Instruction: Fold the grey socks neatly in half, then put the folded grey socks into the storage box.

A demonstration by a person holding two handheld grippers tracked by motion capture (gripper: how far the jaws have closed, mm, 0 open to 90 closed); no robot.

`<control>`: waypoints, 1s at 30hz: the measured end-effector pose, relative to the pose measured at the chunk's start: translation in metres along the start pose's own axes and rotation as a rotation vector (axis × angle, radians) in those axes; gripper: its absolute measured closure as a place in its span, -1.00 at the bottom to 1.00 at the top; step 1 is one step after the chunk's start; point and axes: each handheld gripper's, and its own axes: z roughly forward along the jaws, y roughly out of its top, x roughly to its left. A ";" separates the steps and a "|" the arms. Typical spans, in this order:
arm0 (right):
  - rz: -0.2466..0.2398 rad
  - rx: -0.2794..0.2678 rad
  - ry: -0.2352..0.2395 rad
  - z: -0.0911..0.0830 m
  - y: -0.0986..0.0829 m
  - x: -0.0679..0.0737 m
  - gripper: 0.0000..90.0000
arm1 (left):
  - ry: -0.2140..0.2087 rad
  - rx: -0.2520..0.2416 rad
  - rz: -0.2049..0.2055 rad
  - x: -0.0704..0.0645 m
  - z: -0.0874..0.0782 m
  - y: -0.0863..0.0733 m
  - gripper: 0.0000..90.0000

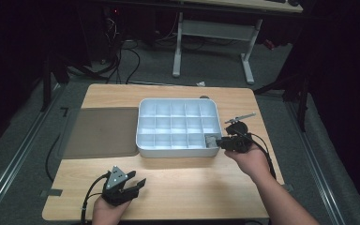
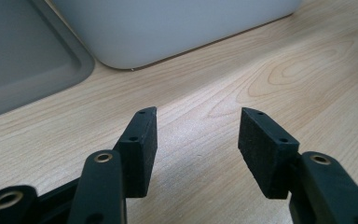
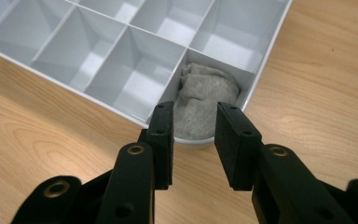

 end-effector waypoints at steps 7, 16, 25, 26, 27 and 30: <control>0.004 -0.113 0.008 -0.010 -0.023 0.001 0.46 | 0.000 -0.016 0.009 -0.004 -0.002 0.002 0.06; -0.002 -0.207 0.009 -0.014 -0.054 0.006 0.41 | -0.009 -0.018 0.018 -0.007 0.000 0.004 0.06; -0.026 -0.261 -0.002 -0.002 -0.078 0.017 0.34 | -0.007 -0.017 0.027 -0.008 0.000 0.004 0.06; -0.032 -0.266 -0.006 0.000 -0.080 0.019 0.32 | -0.007 -0.017 0.027 -0.008 0.000 0.004 0.06; -0.037 -0.271 -0.007 0.001 -0.082 0.020 0.32 | -0.007 -0.017 0.028 -0.008 0.000 0.004 0.06; -0.050 -0.294 -0.010 0.007 -0.088 0.024 0.29 | -0.006 -0.022 0.026 -0.007 0.000 0.005 0.05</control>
